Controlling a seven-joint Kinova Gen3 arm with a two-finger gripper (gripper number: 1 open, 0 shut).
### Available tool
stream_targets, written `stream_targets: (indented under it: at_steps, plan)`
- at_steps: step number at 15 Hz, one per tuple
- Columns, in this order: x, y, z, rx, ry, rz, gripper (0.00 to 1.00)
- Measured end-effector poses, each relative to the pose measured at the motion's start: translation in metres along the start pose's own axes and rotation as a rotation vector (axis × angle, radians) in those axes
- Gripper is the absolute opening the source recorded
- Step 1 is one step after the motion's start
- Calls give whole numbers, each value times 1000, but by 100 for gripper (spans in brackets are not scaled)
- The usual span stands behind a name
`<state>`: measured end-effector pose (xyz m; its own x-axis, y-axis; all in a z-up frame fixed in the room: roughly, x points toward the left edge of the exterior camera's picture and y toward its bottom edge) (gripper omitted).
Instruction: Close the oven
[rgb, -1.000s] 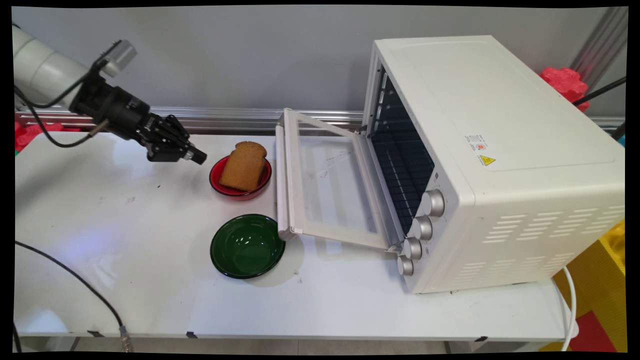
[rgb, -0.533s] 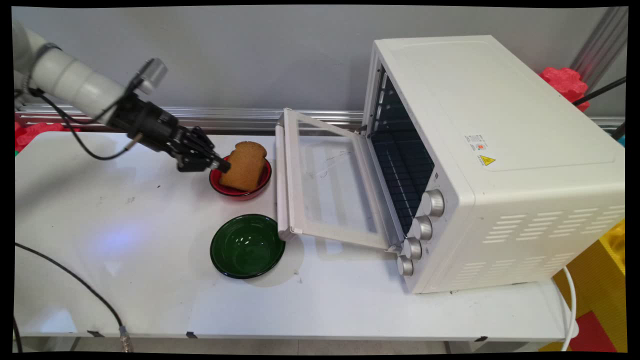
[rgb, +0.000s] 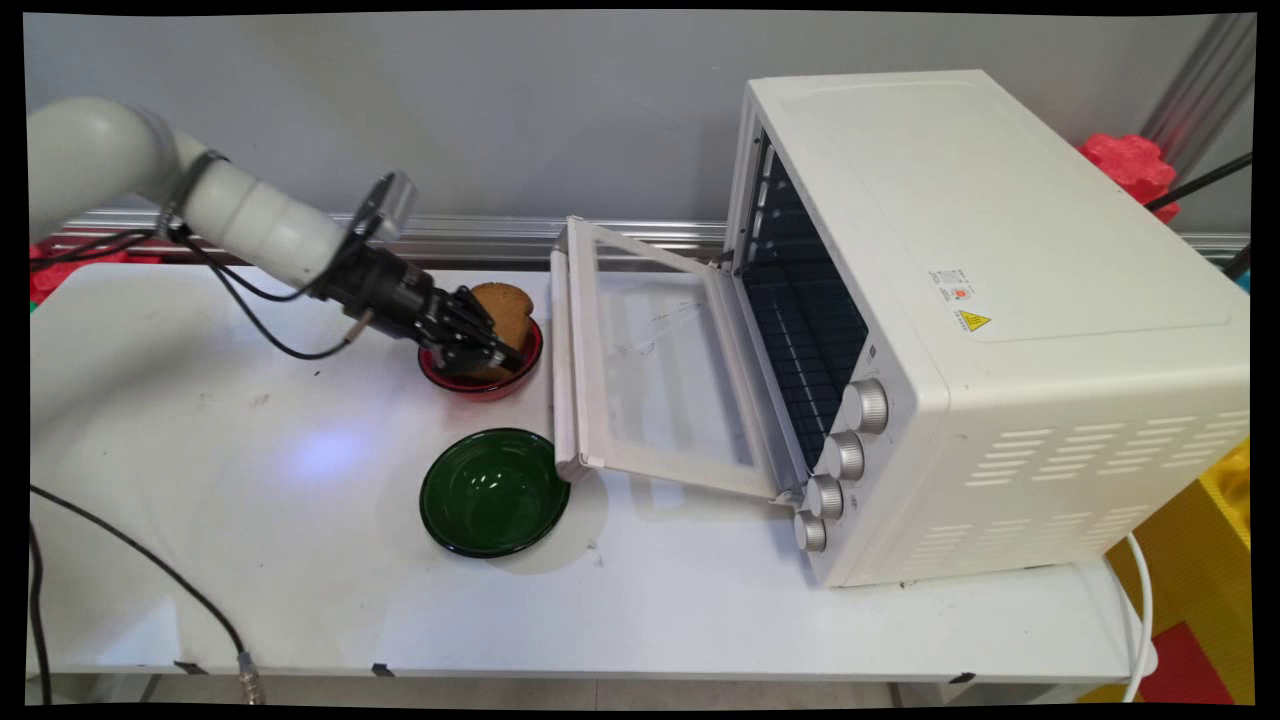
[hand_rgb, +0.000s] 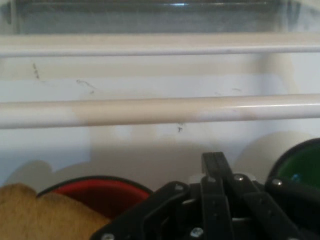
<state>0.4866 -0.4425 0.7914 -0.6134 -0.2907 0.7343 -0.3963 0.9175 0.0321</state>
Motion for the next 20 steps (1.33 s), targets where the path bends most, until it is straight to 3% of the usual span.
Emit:
stream_targets:
  at_steps: [10,15,20]
  plan:
    - [-4,-12,64,12,14,34,0]
    - [-2,-16,76,20,27,41,0]
    - [12,-18,74,11,72,44,0]
